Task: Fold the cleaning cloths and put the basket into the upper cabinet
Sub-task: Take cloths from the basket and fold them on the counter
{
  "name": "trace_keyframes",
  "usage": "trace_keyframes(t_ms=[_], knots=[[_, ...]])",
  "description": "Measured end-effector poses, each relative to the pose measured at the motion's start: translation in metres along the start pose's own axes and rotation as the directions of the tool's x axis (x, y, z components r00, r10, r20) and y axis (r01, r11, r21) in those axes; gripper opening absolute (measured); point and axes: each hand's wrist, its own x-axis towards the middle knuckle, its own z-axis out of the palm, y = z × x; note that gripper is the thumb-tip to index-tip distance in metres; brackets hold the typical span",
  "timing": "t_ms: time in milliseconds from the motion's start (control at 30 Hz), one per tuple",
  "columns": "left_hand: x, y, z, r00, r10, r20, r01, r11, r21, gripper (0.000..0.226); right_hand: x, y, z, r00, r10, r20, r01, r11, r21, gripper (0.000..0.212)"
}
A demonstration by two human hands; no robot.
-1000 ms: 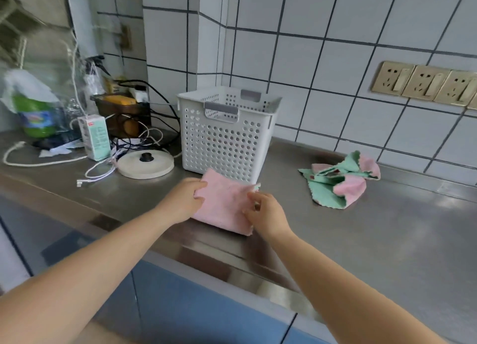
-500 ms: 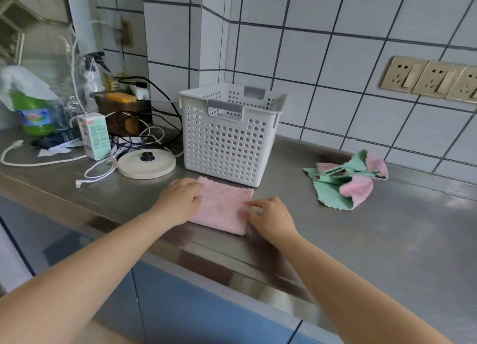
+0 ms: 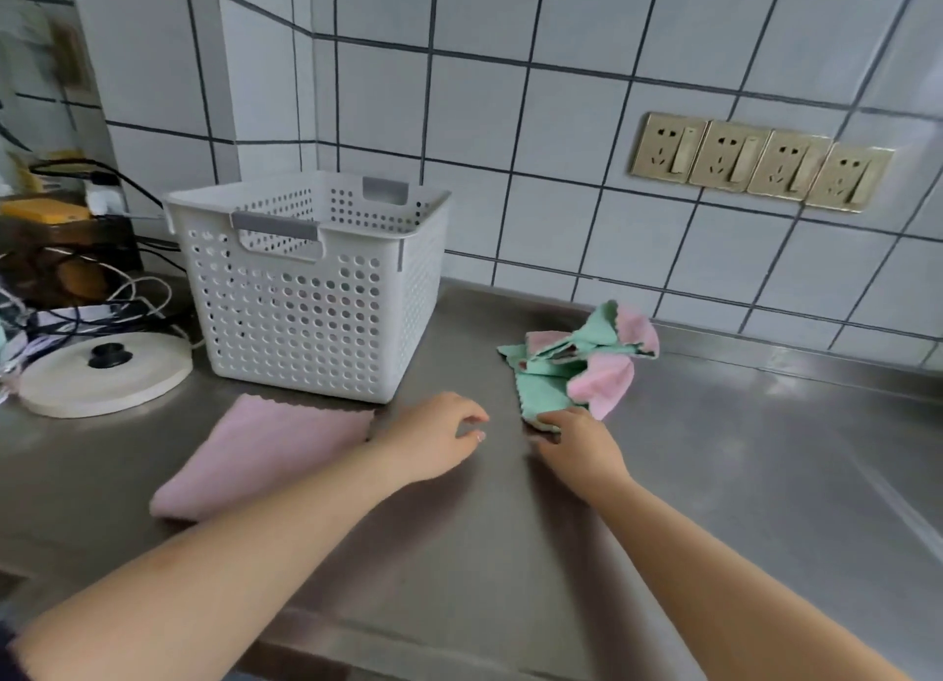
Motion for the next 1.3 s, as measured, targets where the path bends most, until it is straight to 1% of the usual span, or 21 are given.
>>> trace_keyframes(t_ms=[133,267,400,500,533,600,667,733,800,933,1067,1133,1200,1233,1300], knots=[[0.035,0.011,0.025,0.998,-0.004,0.066,0.002,1.000,0.029,0.038,0.019,0.006,0.007,0.999,-0.047,-0.019,0.044,0.988,-0.150,0.033],[0.065,0.010,0.040,0.997,0.031,0.063,-0.036,0.997,0.069,0.043,0.038,0.009,0.007,0.994,-0.093,-0.059,0.082,0.984,-0.157,0.026],[0.088,0.014,0.045,0.997,0.076,0.001,-0.076,0.995,0.058,0.034,0.044,0.013,-0.015,0.978,-0.152,-0.145,0.145,0.988,-0.057,0.022],[0.109,0.016,0.045,0.996,0.067,-0.066,-0.065,0.998,0.022,0.026,0.047,0.018,-0.045,0.962,-0.189,-0.198,0.176,0.981,-0.079,0.020],[0.118,0.018,0.044,0.993,0.081,-0.084,-0.080,0.997,0.013,0.021,0.050,0.020,-0.058,0.958,-0.189,-0.217,0.184,0.982,-0.045,0.017],[0.131,0.023,0.040,0.989,0.102,-0.107,-0.099,0.995,0.032,0.015,0.055,0.023,-0.082,0.951,-0.161,-0.265,0.190,0.978,0.085,0.012],[0.139,0.029,0.035,0.985,0.114,-0.131,-0.110,0.993,0.035,0.013,0.065,0.025,-0.101,0.943,-0.112,-0.313,0.169,0.972,0.162,0.013],[0.151,0.040,0.031,0.975,0.143,-0.168,-0.141,0.990,0.022,0.007,0.076,0.029,-0.125,0.933,-0.081,-0.351,0.153,0.972,0.181,0.015],[0.161,0.050,0.026,0.969,0.149,-0.199,-0.149,0.989,0.012,0.014,0.086,0.030,-0.146,0.921,-0.061,-0.384,0.145,0.970,0.194,0.017],[0.183,0.055,0.010,0.961,0.076,-0.268,-0.102,0.991,-0.087,0.014,0.102,0.032,-0.182,0.895,-0.044,-0.445,0.169,0.955,0.245,0.016],[0.208,0.067,-0.018,0.917,0.078,-0.391,-0.120,0.989,-0.084,0.017,0.122,0.030,-0.217,0.856,-0.039,-0.516,0.191,0.951,0.245,0.020],[0.219,0.076,-0.038,0.871,0.105,-0.479,-0.148,0.988,-0.053,0.018,0.133,0.030,-0.233,0.830,-0.014,-0.557,0.187,0.948,0.256,0.019],[0.227,0.083,-0.059,0.813,0.163,-0.558,-0.199,0.980,-0.002,0.020,0.144,0.032,-0.249,0.800,0.035,-0.598,0.187,0.933,0.306,0.019],[0.229,0.086,-0.070,0.794,0.208,-0.571,-0.234,0.972,0.028,0.021,0.148,0.033,-0.257,0.786,0.059,-0.615,0.196,0.920,0.339,0.021],[0.226,0.089,-0.089,0.797,0.314,-0.516,-0.324,0.943,0.074,0.025,0.154,0.037,-0.269,0.771,0.087,-0.631,0.197,0.910,0.365,0.024]])
